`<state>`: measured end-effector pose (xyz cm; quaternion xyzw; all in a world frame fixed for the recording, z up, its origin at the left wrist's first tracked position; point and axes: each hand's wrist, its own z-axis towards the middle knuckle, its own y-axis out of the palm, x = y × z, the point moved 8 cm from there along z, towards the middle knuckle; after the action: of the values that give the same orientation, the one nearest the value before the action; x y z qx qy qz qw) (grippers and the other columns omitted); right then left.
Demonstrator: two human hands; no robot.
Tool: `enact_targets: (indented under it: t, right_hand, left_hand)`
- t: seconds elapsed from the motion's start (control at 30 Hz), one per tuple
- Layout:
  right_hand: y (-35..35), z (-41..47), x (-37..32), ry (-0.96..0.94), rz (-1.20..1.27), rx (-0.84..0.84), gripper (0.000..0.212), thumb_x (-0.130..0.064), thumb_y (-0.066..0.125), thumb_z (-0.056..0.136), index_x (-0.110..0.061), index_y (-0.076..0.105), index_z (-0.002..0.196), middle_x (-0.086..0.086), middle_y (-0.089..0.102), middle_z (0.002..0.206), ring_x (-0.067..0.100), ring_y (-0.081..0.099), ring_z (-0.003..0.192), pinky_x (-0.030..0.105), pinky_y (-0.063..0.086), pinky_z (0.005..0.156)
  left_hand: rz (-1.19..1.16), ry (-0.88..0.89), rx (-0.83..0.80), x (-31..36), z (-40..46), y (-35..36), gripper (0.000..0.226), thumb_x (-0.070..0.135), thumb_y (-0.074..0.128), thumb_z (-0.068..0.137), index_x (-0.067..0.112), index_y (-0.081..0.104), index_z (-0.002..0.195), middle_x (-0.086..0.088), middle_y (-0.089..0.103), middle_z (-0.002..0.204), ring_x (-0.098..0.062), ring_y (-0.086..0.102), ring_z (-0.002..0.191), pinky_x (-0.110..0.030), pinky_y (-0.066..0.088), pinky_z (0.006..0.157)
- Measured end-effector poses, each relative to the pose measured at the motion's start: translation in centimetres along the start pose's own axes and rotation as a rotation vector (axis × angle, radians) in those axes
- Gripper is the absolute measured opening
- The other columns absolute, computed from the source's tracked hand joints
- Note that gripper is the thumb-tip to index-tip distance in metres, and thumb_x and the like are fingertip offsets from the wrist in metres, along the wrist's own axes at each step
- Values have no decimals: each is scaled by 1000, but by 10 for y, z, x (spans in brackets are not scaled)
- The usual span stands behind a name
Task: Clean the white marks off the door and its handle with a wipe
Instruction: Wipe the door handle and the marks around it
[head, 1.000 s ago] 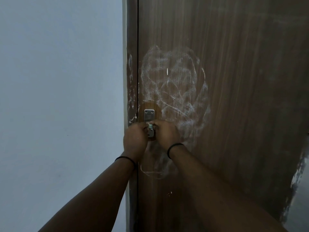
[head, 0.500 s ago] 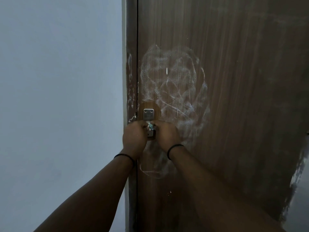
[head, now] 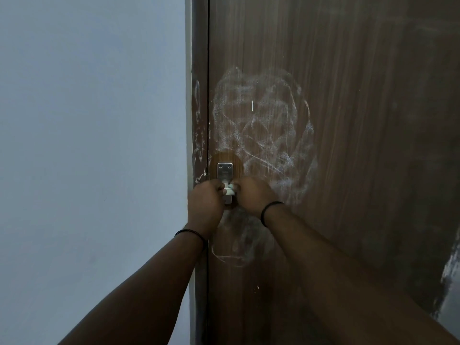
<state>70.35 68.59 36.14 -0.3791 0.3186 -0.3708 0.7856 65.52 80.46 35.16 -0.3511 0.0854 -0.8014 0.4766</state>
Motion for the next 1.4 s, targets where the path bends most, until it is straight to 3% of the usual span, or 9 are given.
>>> enact_targets:
  t: [0.3,0.47,0.57,0.67,0.83,0.93,1.1,1.27,1.4]
  right_hand:
    - [-4,-4,46,60,224,-5,31,-26,42,103,-16,69,92,3,63,84,15,56,71,31,42,69]
    - [23,-27,77,453,1030,127,26,-23,46,104,-10,67,113,5,72,92,11,67,61,21,55,62]
    - [53,-40,67,665,1666,254,24,-21,45,105,-9,57,122,13,69,100,16,70,73,28,59,68]
    - [71,-50,58,793,1977,438,30,-17,43,105,-3,52,131,13,68,96,19,70,77,30,56,67]
    - [84,-50,26,790,1993,345,26,-10,39,105,-4,52,127,15,67,94,20,68,80,36,55,82]
    - [84,-43,-3,765,1876,243,19,-3,44,101,-6,62,108,10,68,88,18,66,71,32,56,68]
    - [81,-43,6,835,1831,266,24,2,51,98,4,62,120,13,67,87,18,63,69,22,56,53]
    - [67,-46,49,809,1986,451,35,7,40,101,1,55,132,17,59,119,21,62,90,29,51,86]
    - [69,-39,45,748,2087,472,35,6,35,102,-1,54,132,17,57,123,21,60,93,29,54,82]
  left_hand:
    - [-11,-69,-52,-3,4,-4,13,18,65,91,14,77,96,-6,74,92,-14,60,76,-22,42,66]
    - [-17,-84,-57,-2,5,-2,13,15,65,91,11,76,96,-7,74,94,-19,65,82,-24,46,70]
    - [-17,-86,-42,-1,3,-4,13,16,65,91,12,76,97,-6,74,95,-19,66,84,-23,45,69]
    - [-23,-88,-52,0,2,-4,14,16,64,91,11,76,96,-7,74,97,-20,67,86,-25,49,72]
    - [-5,-75,-56,2,3,-4,12,10,64,88,11,75,86,-7,73,88,-22,66,81,-29,53,72]
    - [5,-64,-53,3,3,-5,15,7,61,86,11,75,79,-7,72,80,-23,65,76,-36,55,70]
    - [-22,-63,-67,2,4,-5,14,9,63,87,12,75,80,-7,73,82,-22,66,76,-33,55,69]
    - [-24,-72,-70,2,5,-3,14,10,63,89,11,76,84,-8,73,87,-23,67,81,-34,55,74]
    - [-17,-85,-63,1,5,-4,13,12,64,90,10,77,89,-8,74,90,-21,67,82,-28,53,73]
